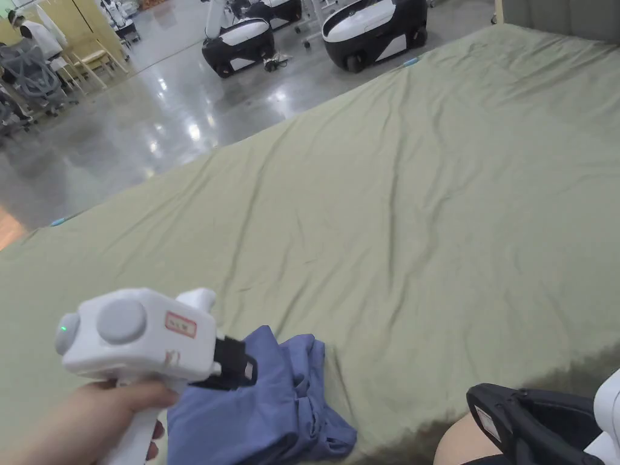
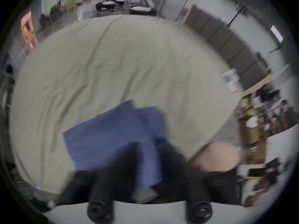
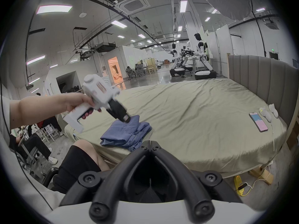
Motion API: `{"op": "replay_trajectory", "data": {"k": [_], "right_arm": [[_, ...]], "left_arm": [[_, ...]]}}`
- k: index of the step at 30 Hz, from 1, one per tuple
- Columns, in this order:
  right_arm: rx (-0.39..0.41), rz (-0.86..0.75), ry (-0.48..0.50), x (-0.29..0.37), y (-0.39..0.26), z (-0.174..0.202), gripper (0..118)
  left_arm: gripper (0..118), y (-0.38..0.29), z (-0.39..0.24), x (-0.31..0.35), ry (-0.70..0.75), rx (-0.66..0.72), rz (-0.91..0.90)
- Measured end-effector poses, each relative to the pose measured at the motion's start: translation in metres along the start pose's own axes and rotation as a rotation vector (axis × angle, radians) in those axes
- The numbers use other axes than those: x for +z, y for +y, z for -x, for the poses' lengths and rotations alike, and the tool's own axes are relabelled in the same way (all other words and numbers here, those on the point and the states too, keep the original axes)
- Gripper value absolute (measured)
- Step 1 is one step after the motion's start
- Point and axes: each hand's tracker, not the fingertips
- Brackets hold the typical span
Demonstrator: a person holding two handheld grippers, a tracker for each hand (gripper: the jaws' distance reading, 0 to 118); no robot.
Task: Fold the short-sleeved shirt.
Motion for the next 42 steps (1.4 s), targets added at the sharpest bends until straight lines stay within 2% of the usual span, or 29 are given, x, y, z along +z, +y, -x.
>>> {"op": "replay_trajectory", "data": {"k": [2,6,10,16,18,20,23,26,28,30,32,34,36,37,39,40,41,42], "right_arm": [[0.025,0.003,0.003,-0.002,0.002,0.003,0],[0.040,0.021,-0.002,-0.008,0.003,0.008,0],[0.051,0.048,-0.008,-0.015,0.004,0.014,0],[0.076,0.098,0.005,-0.040,0.011,0.037,0],[0.095,0.117,0.015,-0.053,0.016,0.045,0],[0.122,0.146,0.035,-0.072,0.023,0.055,0],[0.155,0.182,0.099,-0.117,0.039,0.070,0],[0.149,0.216,0.157,-0.181,0.051,0.083,0],[0.097,0.275,0.190,-0.233,0.054,0.084,0],[0.051,0.353,0.141,-0.285,0.048,0.079,0],[-0.002,0.439,0.088,-0.331,0.035,0.064,0],[-0.114,0.535,0.075,-0.353,0.017,0.041,0],[-0.309,0.597,0.177,-0.358,-0.002,0.012,0],[-0.400,0.577,0.237,-0.356,-0.009,-0.001,0],[-0.532,0.542,0.290,-0.352,-0.015,-0.020,0],[-0.587,0.560,0.265,-0.350,-0.019,-0.028,0],[-0.608,0.556,0.273,-0.351,-0.021,-0.032,0],[-0.590,0.556,0.274,-0.351,-0.022,-0.032,0]], "left_arm": [[0,-0.001,0.008,-0.031,0.063,0.001,0.040],[0,-0.006,-0.007,-0.068,-0.018,0.093,0.032],[0,-0.004,-0.041,-0.075,-0.069,0.013,-0.006],[0,0.005,-0.031,-0.075,-0.234,0.080,-0.007],[0,0.001,-0.012,-0.056,-0.328,0.094,-0.044],[0,-0.012,0.015,-0.019,-0.474,0.165,-0.166],[0,-0.044,0.072,0.039,-0.494,0.172,-0.374],[0,-0.092,0.127,0.074,-0.518,0.256,-0.487],[0,-0.123,0.157,0.081,-0.494,0.314,-0.548],[0,-0.150,0.182,0.076,-0.447,0.385,-0.572],[0,-0.174,0.206,0.060,-0.502,0.466,-0.563],[0,-0.183,0.221,0.042,-0.578,0.528,-0.551],[0,-0.185,0.233,0.024,-0.630,0.484,-0.533],[0,-0.182,0.237,0.014,-0.638,0.468,-0.504],[0,-0.168,0.241,-0.011,-0.710,0.490,-0.420],[4,-0.161,0.245,-0.026,-0.765,0.540,-0.385],[17,-0.152,0.249,-0.044,-0.833,0.579,-0.335],[37,-0.144,0.251,-0.057,-0.877,0.602,-0.313]]}}
